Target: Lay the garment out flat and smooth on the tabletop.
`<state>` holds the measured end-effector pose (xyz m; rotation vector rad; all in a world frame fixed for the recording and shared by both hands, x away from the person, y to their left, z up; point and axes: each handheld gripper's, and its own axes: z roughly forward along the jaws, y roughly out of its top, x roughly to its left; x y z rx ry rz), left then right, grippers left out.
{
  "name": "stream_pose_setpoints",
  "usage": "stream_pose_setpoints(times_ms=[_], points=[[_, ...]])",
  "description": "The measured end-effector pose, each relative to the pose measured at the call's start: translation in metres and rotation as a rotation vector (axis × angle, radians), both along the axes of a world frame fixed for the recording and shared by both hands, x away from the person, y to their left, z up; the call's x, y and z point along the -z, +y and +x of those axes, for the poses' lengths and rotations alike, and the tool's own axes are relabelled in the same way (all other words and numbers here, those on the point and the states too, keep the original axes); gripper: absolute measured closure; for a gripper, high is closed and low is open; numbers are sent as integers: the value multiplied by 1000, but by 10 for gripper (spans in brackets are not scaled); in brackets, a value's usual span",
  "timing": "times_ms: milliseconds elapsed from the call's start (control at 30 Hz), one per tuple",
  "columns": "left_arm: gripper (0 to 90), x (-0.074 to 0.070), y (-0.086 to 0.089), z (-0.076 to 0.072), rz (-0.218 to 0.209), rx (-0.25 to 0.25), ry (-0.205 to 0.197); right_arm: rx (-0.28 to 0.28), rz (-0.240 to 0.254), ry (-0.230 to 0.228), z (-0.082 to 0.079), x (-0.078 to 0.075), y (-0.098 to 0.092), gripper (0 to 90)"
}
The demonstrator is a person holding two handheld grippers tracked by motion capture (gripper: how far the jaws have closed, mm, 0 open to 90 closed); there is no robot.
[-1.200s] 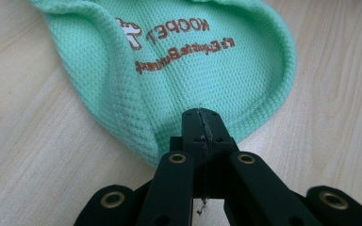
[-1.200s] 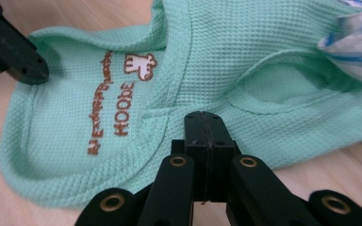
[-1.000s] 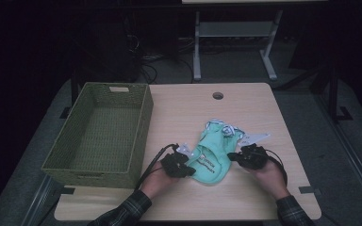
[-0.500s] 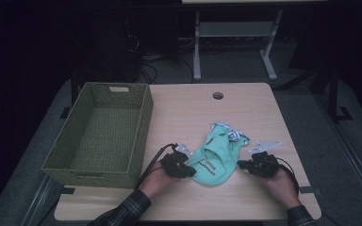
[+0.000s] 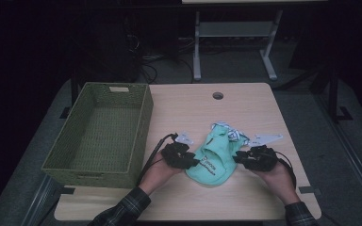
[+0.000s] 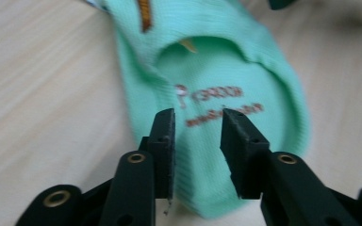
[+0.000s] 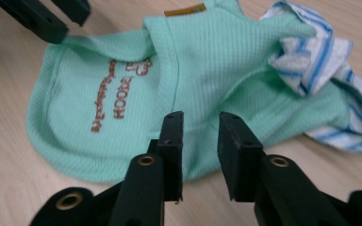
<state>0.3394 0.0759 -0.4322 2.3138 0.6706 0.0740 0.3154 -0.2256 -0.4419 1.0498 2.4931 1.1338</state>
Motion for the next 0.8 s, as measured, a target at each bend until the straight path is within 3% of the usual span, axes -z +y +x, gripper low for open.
stream_pose_setpoints(times_ms=[200,267,467,667,800], points=[[605,8,-4,10,11,-29,1,-7,1,-22,13,-4,17,608],[600,11,-6,11,42,-17,-9,-13,2,-33,17,-8,23,601],[598,14,-5,11,52,-16,-9,-34,10,-52,39,-18,44,580],[598,16,-5,13,43,-18,-10,-89,1,-56,46,-15,69,562],[596,17,-7,12,57,-7,-12,-111,-41,-49,47,-7,81,548]])
